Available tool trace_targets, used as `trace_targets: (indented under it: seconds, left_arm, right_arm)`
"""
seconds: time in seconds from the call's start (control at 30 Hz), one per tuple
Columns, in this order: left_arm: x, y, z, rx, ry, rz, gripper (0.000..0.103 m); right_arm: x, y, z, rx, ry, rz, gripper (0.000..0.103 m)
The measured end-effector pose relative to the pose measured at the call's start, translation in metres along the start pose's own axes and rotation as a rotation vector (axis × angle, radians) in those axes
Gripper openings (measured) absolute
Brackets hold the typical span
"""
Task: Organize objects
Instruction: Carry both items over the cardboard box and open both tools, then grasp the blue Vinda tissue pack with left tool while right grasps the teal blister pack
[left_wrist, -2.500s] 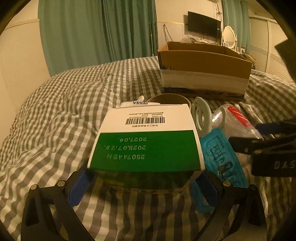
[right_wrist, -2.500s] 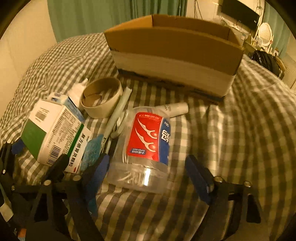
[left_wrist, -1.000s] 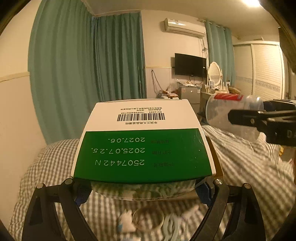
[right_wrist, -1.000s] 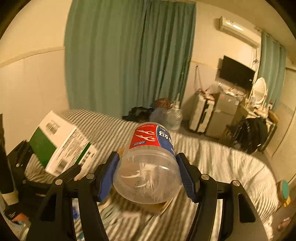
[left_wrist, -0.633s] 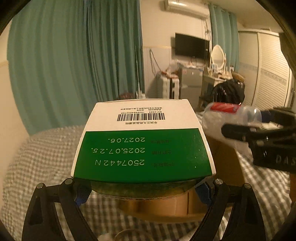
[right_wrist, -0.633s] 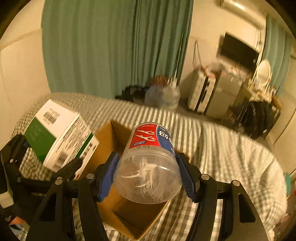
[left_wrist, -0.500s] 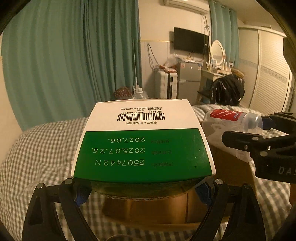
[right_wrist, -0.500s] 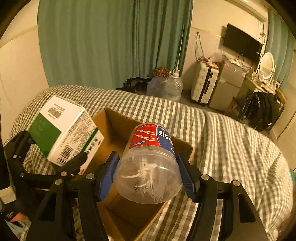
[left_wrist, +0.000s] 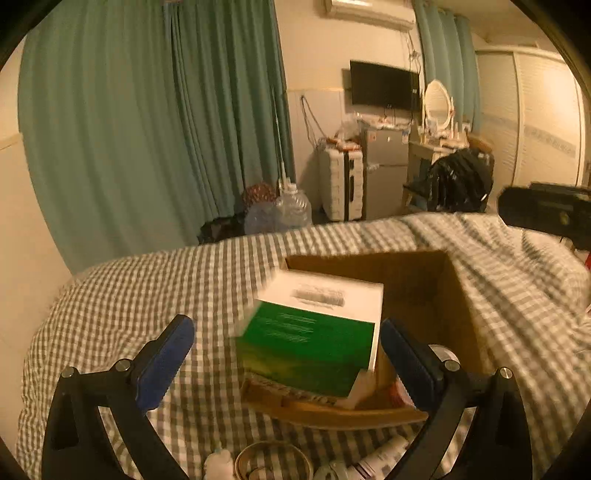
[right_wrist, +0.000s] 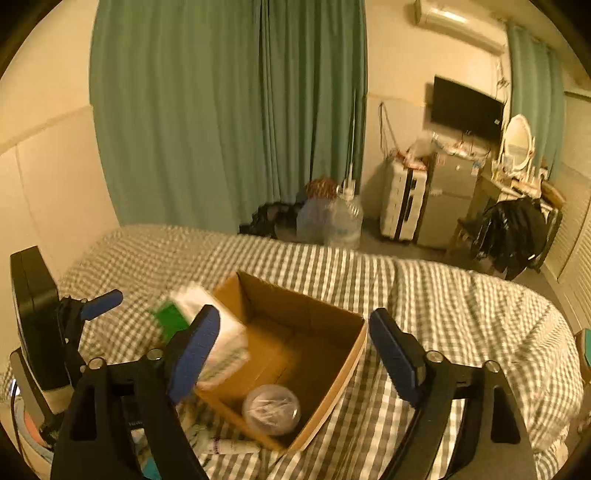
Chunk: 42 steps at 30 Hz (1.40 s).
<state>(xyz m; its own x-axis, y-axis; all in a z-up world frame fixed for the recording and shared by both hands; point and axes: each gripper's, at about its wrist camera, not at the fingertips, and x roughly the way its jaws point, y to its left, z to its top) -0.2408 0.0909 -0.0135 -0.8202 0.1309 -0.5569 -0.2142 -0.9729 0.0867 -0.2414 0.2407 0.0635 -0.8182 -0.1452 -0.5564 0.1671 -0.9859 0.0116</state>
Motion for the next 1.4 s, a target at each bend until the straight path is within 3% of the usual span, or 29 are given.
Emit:
trace_targets:
  seconds: [0.13, 0.27, 0.57, 0.73, 0.97, 1.17, 1.4]
  left_arm:
    - [-0.038, 0.009, 0.014, -0.007, -0.045, 0.009, 0.103]
    - [-0.074, 0.025, 0.004, 0.011, -0.066, 0.030, 0.103]
    - [-0.106, 0.072, -0.081, 0.001, -0.022, 0.144, 0.103]
    - [-0.100, 0.087, -0.139, -0.065, 0.016, 0.183, 0.103]
    - [-0.067, 0.091, -0.213, -0.062, 0.125, 0.207, 0.103]
    - [-0.062, 0.101, -0.240, -0.094, 0.155, 0.220, 0.103]
    - [-0.051, 0.109, -0.246, -0.121, 0.198, 0.203, 0.103]
  right_arm:
    - [-0.035, 0.009, -0.002, 0.004, -0.048, -0.012, 0.089]
    - [-0.059, 0.018, -0.031, 0.040, -0.038, 0.009, 0.090]
    - [-0.056, 0.047, -0.112, 0.101, 0.046, 0.009, 0.090]
    - [-0.042, 0.081, -0.147, 0.063, 0.087, -0.013, 0.090]
    - [0.006, 0.133, -0.203, -0.042, 0.255, 0.005, 0.090]
    - [0.033, 0.160, -0.240, -0.093, 0.369, 0.025, 0.089]
    - [0.054, 0.178, -0.258, -0.113, 0.454, 0.060, 0.089]
